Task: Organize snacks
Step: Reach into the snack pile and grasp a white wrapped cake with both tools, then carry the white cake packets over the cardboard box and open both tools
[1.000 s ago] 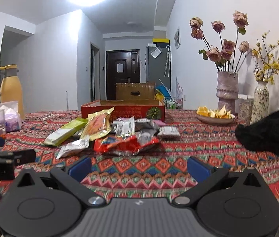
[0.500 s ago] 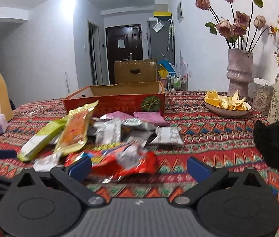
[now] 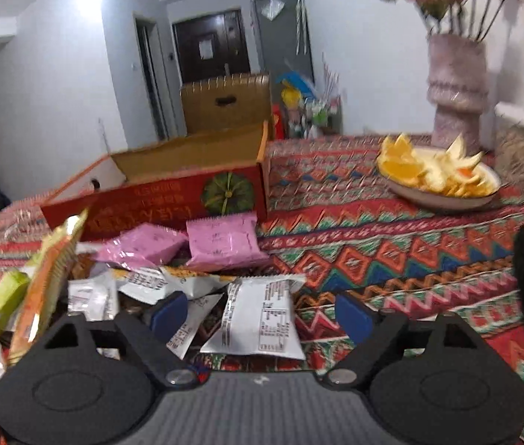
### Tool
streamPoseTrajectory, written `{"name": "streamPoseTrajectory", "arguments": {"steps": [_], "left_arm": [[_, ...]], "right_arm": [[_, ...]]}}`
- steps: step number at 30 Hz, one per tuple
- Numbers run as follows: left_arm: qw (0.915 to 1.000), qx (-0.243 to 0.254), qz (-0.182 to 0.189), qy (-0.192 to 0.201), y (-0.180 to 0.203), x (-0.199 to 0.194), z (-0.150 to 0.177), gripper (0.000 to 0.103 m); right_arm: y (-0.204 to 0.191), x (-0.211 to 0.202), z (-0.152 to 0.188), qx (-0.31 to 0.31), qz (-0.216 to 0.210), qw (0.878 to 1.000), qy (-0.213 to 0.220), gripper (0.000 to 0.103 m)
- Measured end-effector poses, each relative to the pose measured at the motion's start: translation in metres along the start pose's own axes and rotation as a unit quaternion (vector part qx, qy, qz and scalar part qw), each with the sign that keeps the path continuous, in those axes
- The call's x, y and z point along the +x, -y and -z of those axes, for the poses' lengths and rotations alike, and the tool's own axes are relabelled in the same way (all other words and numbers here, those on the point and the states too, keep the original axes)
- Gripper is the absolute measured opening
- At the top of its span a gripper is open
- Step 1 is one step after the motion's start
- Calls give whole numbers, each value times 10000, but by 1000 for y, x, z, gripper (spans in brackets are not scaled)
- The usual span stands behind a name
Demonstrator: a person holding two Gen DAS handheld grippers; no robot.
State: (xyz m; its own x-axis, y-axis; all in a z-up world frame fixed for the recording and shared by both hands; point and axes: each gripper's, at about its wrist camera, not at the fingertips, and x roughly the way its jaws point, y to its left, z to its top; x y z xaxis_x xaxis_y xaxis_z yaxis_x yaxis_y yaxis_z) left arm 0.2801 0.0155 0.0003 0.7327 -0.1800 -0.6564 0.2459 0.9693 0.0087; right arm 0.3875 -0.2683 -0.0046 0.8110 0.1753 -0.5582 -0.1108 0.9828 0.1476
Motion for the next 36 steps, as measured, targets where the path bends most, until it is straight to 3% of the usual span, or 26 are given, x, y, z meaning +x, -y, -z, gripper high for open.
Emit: {"name": "streamPoseTrajectory", "arguments": {"steps": [1, 2, 3, 8, 13, 17, 23, 29, 32, 36], "left_arm": [[10000, -57, 7, -9, 0, -2, 1, 40], [9999, -128, 40, -29, -1, -4, 1, 40], [9997, -210, 86, -46, -2, -6, 2, 40], [9988, -445, 150, 118, -2, -31, 4, 40], [9979, -488, 80, 428, 0, -63, 6, 40], [9969, -533, 15, 580, 4, -79, 8, 40], [9949, -619, -108, 790, 0, -91, -4, 40], [9881, -840, -194, 1271, -36, -103, -69, 40], [9832, -800, -250, 1624, -57, -99, -118, 40], [9781, -701, -433, 1910, -83, -70, -191, 40]], "right_arm": [[-3, 5, 1, -76, 8, 10000, -61, 65], [-5, 9, 2, -116, 35, 9999, -123, 48], [-7, 11, 4, -153, 74, 9997, -155, 43], [-13, -12, 15, -311, 178, 9993, -89, 41], [-24, -75, 35, -531, 238, 9982, 128, 41], [-31, -118, 52, -580, -12, 9979, 280, 41], [-38, -140, 55, -699, -167, 9966, 405, 41], [-26, -147, 9, -412, -711, 9931, 839, 41], [-25, -142, -34, -756, -588, 9889, 1140, 41], [-16, -113, -111, -844, -723, 9854, 1287, 41]]}}
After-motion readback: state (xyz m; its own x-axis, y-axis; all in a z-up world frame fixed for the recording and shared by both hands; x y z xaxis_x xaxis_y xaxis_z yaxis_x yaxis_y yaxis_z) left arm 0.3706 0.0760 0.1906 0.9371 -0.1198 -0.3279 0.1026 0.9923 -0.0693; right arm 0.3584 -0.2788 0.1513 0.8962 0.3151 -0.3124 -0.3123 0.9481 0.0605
